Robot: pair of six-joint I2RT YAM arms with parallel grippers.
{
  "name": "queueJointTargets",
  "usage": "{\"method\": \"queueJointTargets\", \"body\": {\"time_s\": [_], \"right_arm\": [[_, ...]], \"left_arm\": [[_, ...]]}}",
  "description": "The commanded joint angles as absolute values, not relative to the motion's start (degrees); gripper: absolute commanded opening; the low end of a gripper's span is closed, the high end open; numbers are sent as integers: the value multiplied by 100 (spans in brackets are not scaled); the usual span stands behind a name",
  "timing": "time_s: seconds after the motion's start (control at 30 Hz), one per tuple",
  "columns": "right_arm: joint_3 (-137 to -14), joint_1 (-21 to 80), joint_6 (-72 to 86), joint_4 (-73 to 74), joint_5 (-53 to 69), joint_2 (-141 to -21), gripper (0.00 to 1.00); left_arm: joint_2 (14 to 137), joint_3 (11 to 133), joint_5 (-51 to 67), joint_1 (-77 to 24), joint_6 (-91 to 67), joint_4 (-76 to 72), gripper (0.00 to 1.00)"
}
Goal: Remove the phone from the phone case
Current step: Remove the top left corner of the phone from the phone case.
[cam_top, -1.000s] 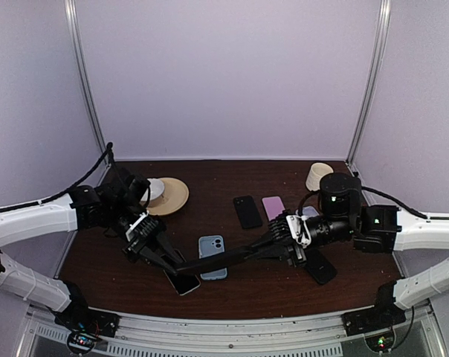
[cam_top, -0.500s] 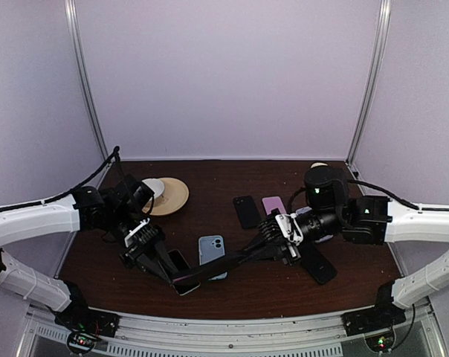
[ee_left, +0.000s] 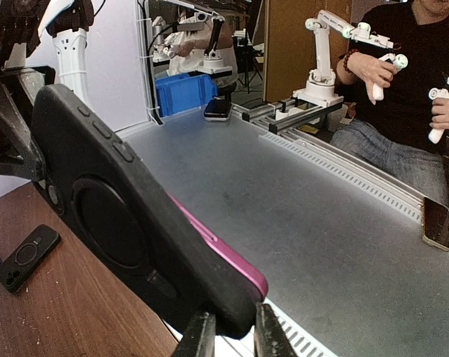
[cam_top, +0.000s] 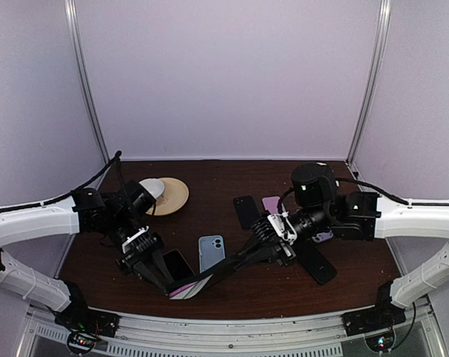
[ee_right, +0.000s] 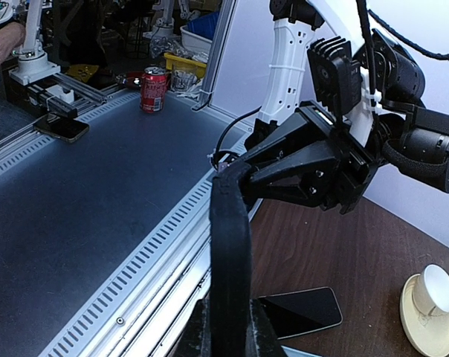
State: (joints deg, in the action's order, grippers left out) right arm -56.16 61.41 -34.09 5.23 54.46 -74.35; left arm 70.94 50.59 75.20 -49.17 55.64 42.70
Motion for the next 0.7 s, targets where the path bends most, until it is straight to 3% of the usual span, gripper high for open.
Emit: {"method": "queueJointTargets", "body": {"time_s": [0.0, 0.13, 0.23, 0.3, 0.5, 0.67], "right_arm": [[-5925, 6284, -3375, -274, 5700, -7554, 0], [-5890, 6285, -3395, -186, 5733, -7525, 0], [-5787, 6284, -3443, -106, 5588, -7425, 0], [-5650, 6289, -3454, -105, 5408, -7292, 0], [-5206, 6276, -3401, -119, 4709, -6696, 0], [-4801, 6234, -3189, -469, 3903, -6198, 0]], "left_arm": [[7065, 5238, 7460, -4957, 5761, 3620, 3], [6997, 5242, 7252, -4956, 5906, 3625, 1], [6898, 5261, 6795, -4955, 6050, 3604, 11], [6767, 5200, 6405, -4957, 6081, 3454, 24], [6033, 4710, 4828, -4824, 5563, 2378, 49], [5494, 4258, 3749, -4459, 5154, 1187, 62]]}}
